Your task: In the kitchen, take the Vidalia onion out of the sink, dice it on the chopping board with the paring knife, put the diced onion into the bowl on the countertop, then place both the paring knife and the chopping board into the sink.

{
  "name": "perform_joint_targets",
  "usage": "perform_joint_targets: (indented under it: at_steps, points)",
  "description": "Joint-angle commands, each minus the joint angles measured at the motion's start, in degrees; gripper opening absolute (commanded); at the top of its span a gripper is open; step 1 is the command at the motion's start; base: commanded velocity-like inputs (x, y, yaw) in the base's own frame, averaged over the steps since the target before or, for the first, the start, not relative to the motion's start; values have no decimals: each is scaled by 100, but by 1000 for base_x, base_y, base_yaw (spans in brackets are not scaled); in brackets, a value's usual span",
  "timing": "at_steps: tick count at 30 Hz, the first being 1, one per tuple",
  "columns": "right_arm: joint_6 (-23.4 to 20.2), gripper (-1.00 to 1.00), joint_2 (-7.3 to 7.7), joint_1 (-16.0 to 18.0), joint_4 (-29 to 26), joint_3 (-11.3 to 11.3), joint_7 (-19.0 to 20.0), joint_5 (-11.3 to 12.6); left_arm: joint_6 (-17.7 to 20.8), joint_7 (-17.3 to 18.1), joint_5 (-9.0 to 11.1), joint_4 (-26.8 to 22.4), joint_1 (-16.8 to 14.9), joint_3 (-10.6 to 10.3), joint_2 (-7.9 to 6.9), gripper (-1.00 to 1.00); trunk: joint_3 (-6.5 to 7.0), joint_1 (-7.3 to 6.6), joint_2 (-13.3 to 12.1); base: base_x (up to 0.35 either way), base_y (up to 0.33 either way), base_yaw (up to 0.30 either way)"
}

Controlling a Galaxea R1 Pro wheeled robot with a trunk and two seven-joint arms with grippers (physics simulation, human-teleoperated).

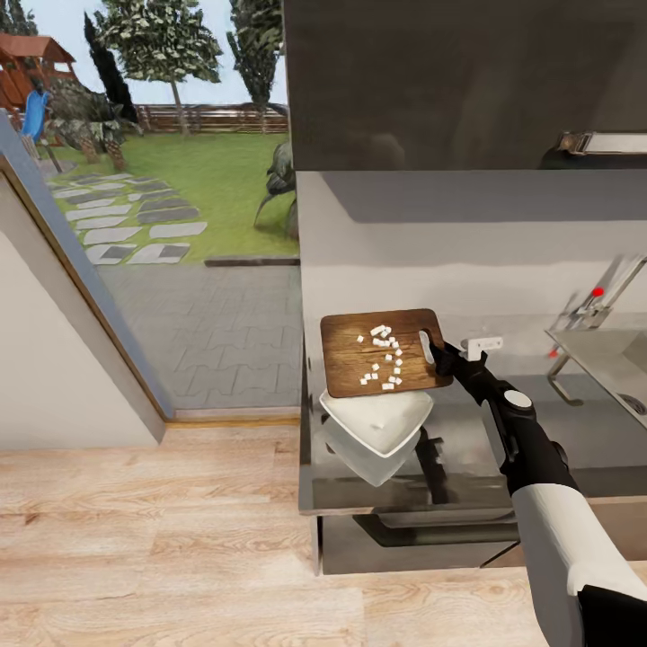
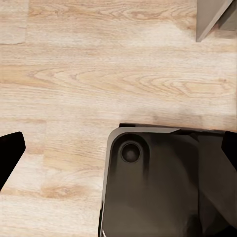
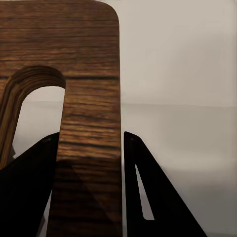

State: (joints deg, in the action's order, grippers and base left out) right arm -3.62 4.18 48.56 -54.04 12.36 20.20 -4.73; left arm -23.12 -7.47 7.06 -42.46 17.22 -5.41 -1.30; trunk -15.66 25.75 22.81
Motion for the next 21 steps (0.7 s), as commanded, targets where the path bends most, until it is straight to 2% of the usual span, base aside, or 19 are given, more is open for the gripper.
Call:
perform_joint_targets:
  at_steps: [1,11,17,21]
  points:
    - [-26,-100,-5,4,-10,21,41,-46,-11,-44,59,-8,0,-45,-11,100,-9,4,11,8,7,0]
    - [-25,-100,-5,4,-10,21,29,-46,-12,-44,59,-8,0,-44,-11,100,-9,4,11,10,2,0]
    - [-25,-100,-5,4,-10,20,28,-46,-11,-44,59,-8,0,-46,-11,100,-9,4,11,221,50,0]
    - [-25,-100,-5,4,-10,21,28,-46,-12,-44,59,-8,0,-44,-11,100,-9,4,11,65,10,0]
